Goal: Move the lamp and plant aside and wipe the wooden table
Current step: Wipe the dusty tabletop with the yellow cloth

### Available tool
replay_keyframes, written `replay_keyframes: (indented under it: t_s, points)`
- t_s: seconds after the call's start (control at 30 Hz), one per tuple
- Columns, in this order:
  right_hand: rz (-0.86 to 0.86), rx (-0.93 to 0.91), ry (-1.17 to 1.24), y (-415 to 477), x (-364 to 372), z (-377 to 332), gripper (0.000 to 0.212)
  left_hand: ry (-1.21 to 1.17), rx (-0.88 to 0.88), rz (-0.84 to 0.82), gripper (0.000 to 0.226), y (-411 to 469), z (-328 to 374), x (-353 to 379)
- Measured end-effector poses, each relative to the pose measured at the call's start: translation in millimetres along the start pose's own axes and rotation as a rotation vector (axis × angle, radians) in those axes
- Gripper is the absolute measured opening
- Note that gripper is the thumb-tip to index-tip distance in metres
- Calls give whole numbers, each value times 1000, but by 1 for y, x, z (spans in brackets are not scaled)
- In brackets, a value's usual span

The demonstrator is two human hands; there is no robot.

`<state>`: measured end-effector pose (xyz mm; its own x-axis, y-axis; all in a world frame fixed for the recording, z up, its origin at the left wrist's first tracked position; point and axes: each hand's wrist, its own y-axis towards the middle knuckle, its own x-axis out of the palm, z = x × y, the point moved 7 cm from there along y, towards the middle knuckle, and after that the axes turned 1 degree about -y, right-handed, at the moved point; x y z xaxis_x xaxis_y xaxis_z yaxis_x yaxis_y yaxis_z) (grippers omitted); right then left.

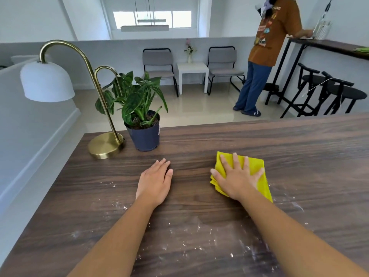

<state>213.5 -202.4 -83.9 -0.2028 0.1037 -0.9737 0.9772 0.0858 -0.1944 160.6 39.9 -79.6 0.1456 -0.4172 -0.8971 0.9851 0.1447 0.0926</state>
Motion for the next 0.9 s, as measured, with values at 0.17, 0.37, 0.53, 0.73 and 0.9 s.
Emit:
replay_keyframes:
  t_s: [0.17,0.37,0.53,0.73,0.9]
  points:
    - [-26,-704,-79,-57,31,-84,58,-74,-11,31,45,1,-1,-1]
    - [11,-211,-96,-27,-1,79,58,-35,13,12,47,-1,10,5]
    - [-35,-109,-37,-5,-1,-9,71,1,-3,13,48,1,-2,-2]
    - [-69,-852,-54,-73,23,-67,58,-140,-5,63,43,-2,-1,-6]
    - [32,-52,-79,-5,-17,100,59,-104,2,36,47,-5,2,-7]
